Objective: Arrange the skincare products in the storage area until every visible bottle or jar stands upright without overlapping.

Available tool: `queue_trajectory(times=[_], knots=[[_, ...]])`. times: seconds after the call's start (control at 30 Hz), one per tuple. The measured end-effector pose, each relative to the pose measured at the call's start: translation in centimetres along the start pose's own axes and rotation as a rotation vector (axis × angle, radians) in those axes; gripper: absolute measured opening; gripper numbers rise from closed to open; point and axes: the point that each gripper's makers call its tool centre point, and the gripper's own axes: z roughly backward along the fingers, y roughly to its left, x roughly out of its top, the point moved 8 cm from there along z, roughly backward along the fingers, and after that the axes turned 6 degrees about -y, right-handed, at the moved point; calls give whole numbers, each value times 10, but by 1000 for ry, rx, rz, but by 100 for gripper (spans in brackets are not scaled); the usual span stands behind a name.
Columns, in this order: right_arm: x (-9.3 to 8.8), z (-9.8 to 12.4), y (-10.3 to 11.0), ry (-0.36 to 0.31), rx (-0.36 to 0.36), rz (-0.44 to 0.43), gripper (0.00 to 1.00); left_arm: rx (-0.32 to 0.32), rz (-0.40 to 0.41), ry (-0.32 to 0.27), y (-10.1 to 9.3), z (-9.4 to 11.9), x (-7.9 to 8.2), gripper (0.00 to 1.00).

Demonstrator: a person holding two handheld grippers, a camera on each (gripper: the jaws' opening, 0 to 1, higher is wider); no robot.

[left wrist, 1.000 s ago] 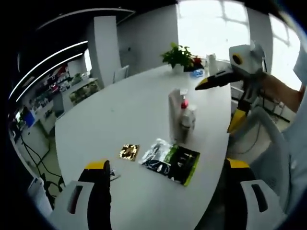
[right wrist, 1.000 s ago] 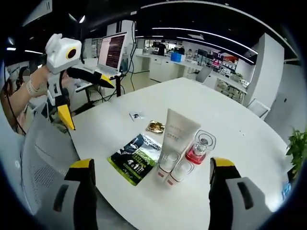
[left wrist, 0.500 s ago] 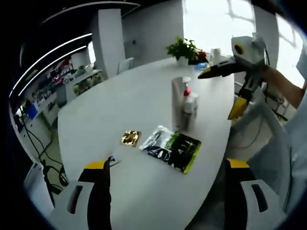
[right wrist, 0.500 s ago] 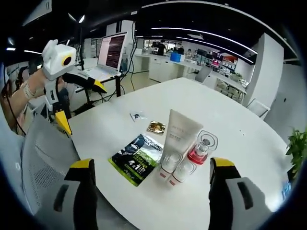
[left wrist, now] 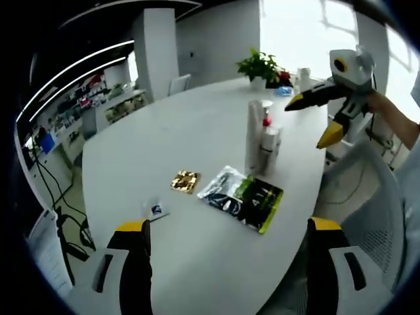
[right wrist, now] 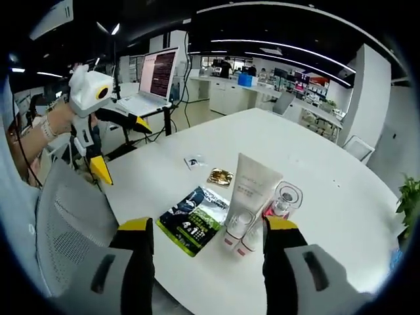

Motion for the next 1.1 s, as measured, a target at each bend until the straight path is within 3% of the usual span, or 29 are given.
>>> queue_trajectory(times=[0.33, 0.7, 0.83, 1.03, 1.1], knots=[[-1, 1, 3, 10, 39, -34, 45, -25, 15, 32, 19, -22, -5, 96], [-7, 5, -6, 11, -7, -78, 45, -47, -10, 84, 52, -66, 6, 87], [-9, 7, -10, 10, -23, -95, 44, -103, -8, 89, 55, -87, 9, 78], [-12, 10, -15, 13, -38, -114, 43, -144, 63, 109, 61, -115, 10, 68], [-12, 11, -17, 11, -42, -118, 43, -159, 121, 113, 67, -128, 10, 65]])
